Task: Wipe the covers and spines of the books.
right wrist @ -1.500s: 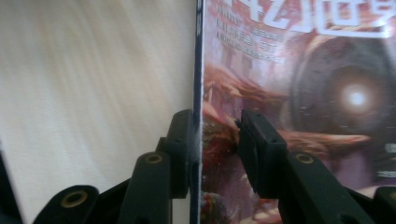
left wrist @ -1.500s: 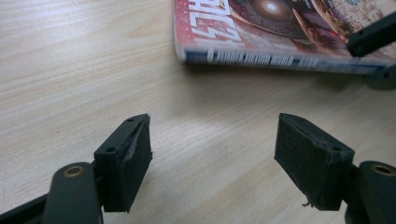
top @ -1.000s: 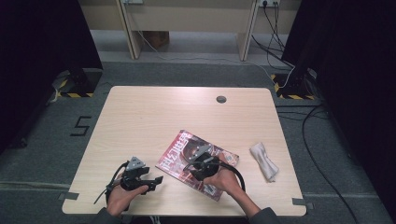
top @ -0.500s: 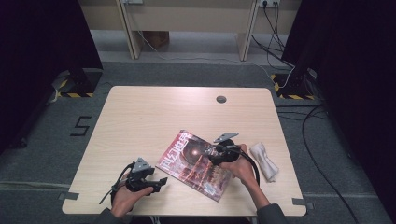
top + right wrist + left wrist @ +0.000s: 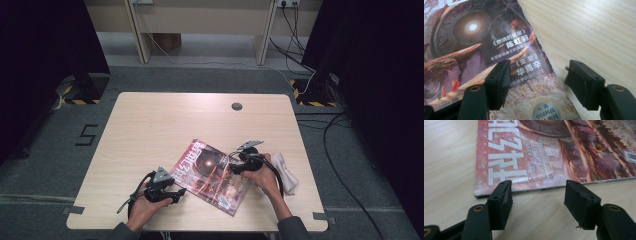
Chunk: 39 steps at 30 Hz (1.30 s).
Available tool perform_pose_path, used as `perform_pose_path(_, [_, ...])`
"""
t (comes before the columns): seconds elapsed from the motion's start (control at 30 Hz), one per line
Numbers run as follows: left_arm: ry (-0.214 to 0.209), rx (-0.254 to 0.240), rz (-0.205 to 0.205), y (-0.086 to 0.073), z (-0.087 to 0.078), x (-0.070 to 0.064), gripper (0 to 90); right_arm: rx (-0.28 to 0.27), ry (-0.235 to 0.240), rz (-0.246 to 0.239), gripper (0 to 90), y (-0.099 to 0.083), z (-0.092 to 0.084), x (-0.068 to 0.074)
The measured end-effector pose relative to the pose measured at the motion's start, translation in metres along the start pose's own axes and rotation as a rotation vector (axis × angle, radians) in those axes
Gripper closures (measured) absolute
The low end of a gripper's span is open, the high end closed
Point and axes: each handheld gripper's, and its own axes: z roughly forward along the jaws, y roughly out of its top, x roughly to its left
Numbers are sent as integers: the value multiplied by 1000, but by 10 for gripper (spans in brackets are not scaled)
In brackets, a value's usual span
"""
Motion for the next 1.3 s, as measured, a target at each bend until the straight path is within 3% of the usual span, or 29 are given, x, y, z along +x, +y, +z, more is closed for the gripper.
perform_pose_path(0.1, [12, -1, 8, 3, 2, 0, 385, -7, -15, 10, 346, 1, 1, -4])
perform_pose_path(0.2, [24, -2, 11, 4, 3, 0, 390, -15, 8, 54, 346, -1, 3, -6])
perform_pose_path(0.27, [26, 0, 15, 5, 4, 1, 392, -27, -53, 48, 358, 0, 1, -7])
perform_pose_path(0.3, [31, 0, 15, 6, 6, 2, 391, -27, -59, 41, 364, 0, 0, -8])
perform_pose_path(0.4, [40, -2, 8, 11, 8, 5, 388, -25, -2, 70, 366, -3, 1, -8])
perform_pose_path(0.47, [49, 2, 7, 15, 11, 7, 386, -19, 18, 62, 373, -5, 0, -6])
perform_pose_path(0.53, [62, -4, -2, 18, 15, 11, 386, -31, 67, 58, 366, -8, 1, -2])
perform_pose_path(0.7, [100, -13, 3, 27, 21, 17, 394, -17, 35, 25, 355, -13, -5, 11])
perform_pose_path(0.97, [136, -12, 5, 38, 33, 24, 378, 4, 44, -14, 340, -28, -19, 29])
perform_pose_path(1.17, [130, -46, -12, 44, 41, 29, 372, 3, 45, -41, 331, -42, -30, 44])
perform_pose_path(1.3, [89, -29, -2, 39, 32, 26, 357, -2, 57, -45, 323, -49, -33, 50])
